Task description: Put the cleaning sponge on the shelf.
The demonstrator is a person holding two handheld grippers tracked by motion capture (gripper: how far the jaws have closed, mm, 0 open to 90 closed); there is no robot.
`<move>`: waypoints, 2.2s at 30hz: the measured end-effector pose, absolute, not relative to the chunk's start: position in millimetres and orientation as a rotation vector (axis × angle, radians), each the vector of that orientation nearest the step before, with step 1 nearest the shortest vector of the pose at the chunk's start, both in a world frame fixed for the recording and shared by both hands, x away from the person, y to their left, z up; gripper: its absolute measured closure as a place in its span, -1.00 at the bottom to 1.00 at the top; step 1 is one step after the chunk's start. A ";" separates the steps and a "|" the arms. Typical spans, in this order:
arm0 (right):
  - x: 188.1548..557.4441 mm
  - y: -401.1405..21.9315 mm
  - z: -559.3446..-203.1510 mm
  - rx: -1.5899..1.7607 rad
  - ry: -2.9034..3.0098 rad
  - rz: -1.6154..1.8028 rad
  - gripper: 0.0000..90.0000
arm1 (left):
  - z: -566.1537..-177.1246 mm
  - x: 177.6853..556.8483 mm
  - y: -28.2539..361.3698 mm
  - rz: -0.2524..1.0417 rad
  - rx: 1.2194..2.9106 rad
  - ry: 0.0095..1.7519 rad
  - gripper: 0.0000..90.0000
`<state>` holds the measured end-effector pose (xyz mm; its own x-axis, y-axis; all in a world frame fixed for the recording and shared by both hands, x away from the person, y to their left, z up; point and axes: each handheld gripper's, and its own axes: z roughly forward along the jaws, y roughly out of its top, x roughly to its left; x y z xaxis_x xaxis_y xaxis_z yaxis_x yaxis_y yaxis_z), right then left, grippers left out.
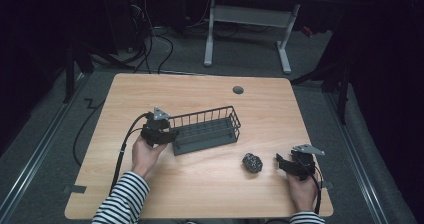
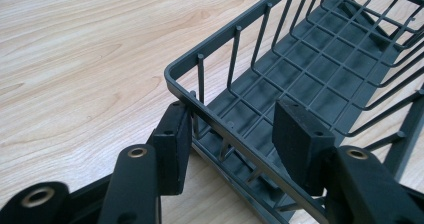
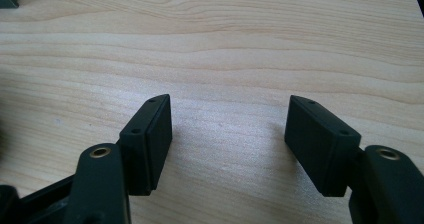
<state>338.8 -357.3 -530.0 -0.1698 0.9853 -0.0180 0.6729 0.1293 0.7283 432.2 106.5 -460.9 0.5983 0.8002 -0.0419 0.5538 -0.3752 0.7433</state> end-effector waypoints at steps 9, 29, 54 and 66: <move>338.9 -357.4 -530.0 1.590 1.907 0.806 -0.20 | -460.6 427.5 100.7 0.412 2.097 1.037 0.13; 338.9 -357.4 -530.0 1.590 1.907 0.807 -0.20 | -456.7 424.3 96.2 0.374 2.092 1.021 -0.13; 338.7 -357.1 -530.0 1.594 1.905 0.807 -0.20 | -422.0 398.4 140.3 0.492 1.932 1.051 -0.38; 338.7 -357.1 -530.0 1.594 1.904 0.806 -0.20 | -434.9 382.0 176.0 0.479 1.904 1.107 -0.37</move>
<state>338.7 -357.1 -530.0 -0.1683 0.9856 -0.0179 0.6731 0.1282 0.7283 382.0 176.0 -434.9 0.5330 0.8415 -0.0880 0.5121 -0.2380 0.8253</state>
